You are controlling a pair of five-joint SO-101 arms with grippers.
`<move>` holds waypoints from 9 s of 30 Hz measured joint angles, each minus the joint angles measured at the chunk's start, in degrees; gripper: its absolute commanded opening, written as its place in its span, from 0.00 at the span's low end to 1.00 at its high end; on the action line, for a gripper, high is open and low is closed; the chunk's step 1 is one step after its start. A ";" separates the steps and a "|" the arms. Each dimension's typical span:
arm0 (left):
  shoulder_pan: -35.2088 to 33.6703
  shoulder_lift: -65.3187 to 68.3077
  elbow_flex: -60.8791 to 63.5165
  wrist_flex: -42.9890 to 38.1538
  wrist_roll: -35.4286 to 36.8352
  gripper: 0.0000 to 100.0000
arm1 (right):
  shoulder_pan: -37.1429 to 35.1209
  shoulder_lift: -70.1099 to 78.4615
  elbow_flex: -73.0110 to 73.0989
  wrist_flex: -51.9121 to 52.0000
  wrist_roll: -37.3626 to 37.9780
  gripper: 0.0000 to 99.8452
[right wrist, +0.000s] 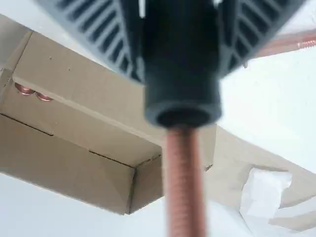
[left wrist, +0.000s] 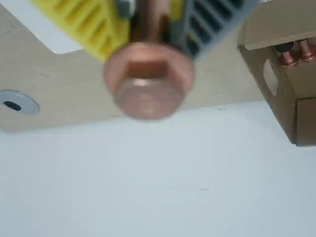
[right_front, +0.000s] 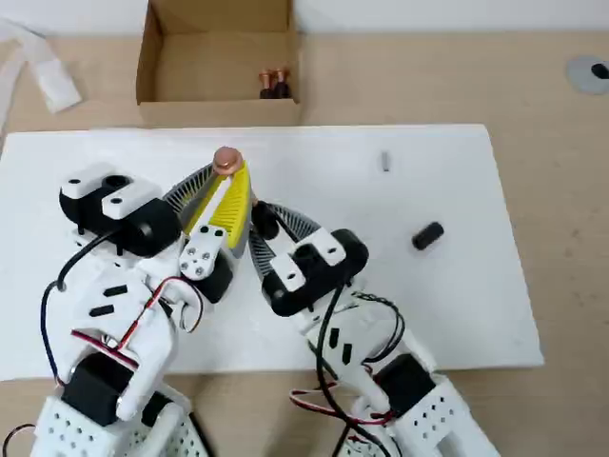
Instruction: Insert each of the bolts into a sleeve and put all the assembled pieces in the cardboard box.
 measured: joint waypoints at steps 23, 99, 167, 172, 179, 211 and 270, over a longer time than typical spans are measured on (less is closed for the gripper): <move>1.32 0.09 0.44 2.02 3.69 0.01 | -0.26 0.00 2.46 -5.27 -0.09 0.01; -27.69 16.88 -9.76 24.88 -7.65 0.01 | 16.79 156.04 -141.36 3.60 0.00 0.01; -36.13 81.58 -51.78 58.55 -16.70 0.07 | 28.66 145.14 -180.40 79.47 0.44 0.20; -35.25 83.43 -51.78 60.04 -27.43 0.07 | 29.10 144.79 -180.40 81.14 0.44 0.20; -33.76 83.60 -51.78 58.46 -35.78 0.07 | 29.10 144.79 -180.40 81.23 0.44 0.20; -28.75 83.78 -37.45 29.19 -46.59 0.07 | 29.10 144.79 -180.40 81.23 0.44 0.20; -31.82 83.78 -55.38 38.24 -32.70 0.01 | 29.80 131.60 -160.00 85.27 0.44 0.20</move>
